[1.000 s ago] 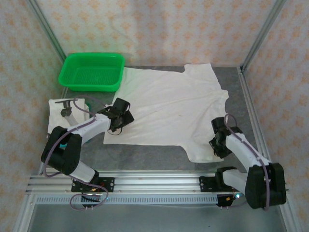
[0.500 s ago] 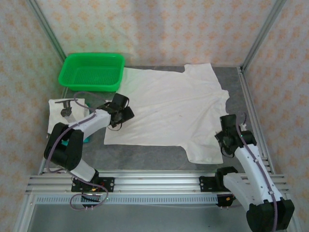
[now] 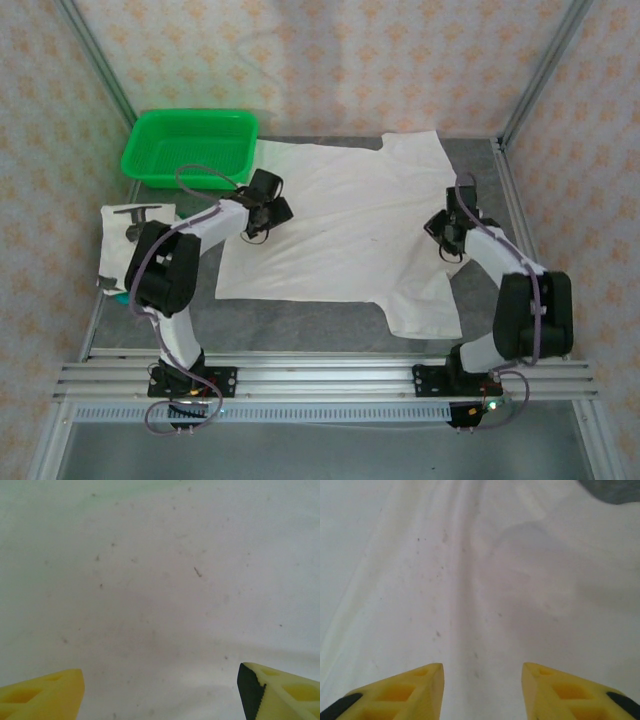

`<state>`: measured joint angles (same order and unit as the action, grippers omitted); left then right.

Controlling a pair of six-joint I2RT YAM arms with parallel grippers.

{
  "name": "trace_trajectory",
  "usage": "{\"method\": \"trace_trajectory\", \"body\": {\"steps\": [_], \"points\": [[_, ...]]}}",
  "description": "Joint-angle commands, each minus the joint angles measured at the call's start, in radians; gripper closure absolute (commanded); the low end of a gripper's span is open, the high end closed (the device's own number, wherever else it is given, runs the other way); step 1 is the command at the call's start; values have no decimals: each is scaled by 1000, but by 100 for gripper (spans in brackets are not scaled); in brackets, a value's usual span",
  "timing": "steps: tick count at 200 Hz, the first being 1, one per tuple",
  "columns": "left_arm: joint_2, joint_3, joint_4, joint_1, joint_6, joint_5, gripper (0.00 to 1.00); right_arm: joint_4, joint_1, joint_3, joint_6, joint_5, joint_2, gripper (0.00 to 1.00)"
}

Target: Fold and stack the t-shirts

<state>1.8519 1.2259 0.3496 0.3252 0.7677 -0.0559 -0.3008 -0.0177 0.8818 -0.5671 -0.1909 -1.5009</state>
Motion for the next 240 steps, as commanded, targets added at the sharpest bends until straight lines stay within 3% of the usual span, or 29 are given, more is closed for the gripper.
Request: {"method": "trace_trajectory", "body": {"steps": [1,52,134,156,182,240], "points": [[26,31,9,-3,3,16,18,78,38,11,-15,-41,-76,56],[116,57,22,-11,25,14,19,130,121,57,-17,-156,-269,53],[227,203,77,-48,26,10,19,12,143,428,42,-289,-553,44],[201,219,80,-41,18,-7,18,32,144,416,59,-309,-463,35],[138,213,90,-27,4,-28,17,44,144,298,117,-254,-249,27],[-146,8,100,0,4,35,13,-53,143,-98,143,-21,241,27]]}}
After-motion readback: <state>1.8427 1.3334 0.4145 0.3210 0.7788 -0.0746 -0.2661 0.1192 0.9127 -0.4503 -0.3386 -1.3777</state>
